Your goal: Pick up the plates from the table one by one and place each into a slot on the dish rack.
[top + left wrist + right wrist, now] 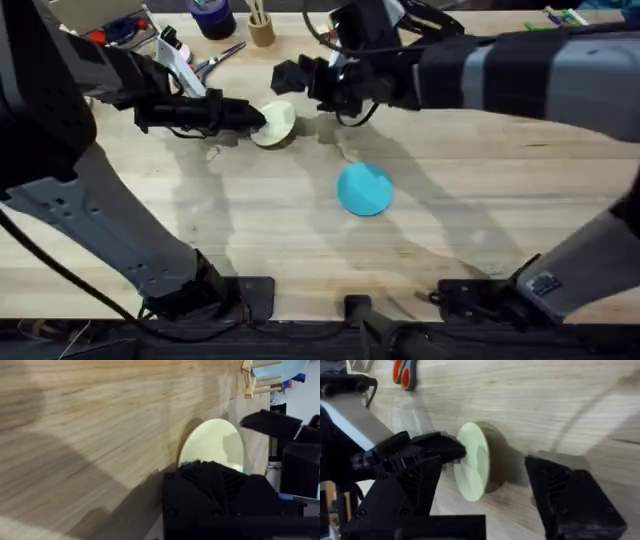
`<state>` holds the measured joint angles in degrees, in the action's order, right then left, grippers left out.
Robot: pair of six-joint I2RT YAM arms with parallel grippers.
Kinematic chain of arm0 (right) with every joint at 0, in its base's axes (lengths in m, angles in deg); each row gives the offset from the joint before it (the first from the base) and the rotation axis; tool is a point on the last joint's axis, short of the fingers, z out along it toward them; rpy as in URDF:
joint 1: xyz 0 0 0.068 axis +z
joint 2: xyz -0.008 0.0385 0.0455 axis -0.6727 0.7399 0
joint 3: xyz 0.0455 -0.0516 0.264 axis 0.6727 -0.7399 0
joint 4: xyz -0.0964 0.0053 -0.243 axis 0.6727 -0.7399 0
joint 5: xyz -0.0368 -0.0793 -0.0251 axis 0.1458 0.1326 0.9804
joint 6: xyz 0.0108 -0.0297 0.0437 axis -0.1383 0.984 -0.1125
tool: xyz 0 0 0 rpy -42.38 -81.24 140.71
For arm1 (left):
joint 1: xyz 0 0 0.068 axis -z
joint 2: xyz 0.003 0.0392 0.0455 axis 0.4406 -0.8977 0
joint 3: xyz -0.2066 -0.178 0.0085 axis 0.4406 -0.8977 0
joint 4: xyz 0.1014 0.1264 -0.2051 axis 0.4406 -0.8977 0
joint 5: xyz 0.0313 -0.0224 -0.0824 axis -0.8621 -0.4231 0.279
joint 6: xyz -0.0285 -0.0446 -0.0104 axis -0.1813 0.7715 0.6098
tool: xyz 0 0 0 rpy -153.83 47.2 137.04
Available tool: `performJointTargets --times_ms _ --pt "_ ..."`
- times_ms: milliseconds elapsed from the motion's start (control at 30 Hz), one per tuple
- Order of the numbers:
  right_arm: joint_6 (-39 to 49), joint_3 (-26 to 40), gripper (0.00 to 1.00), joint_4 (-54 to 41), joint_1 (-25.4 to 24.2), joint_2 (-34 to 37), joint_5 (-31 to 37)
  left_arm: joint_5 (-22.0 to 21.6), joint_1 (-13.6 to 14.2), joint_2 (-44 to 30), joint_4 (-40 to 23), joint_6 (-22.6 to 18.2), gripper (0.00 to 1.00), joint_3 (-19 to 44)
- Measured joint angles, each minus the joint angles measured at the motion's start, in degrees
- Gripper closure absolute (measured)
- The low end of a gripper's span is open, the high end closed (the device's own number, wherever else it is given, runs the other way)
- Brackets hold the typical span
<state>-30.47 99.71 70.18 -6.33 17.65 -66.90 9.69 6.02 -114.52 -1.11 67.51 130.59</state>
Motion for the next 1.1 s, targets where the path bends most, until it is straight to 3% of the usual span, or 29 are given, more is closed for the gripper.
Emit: performJointTargets --times_ms 600,1100 --pt "-11.09 0.07 0.039 5.24 4.29 4.10 -0.15 -0.02 0.00 0.00 0.00 0.00 0.962 0.00" --pt "-14.29 0.09 0.119 5.33 5.81 4.10 -0.15 -0.02 0.00 0.00 -0.02 -0.07 0.963 0.00"
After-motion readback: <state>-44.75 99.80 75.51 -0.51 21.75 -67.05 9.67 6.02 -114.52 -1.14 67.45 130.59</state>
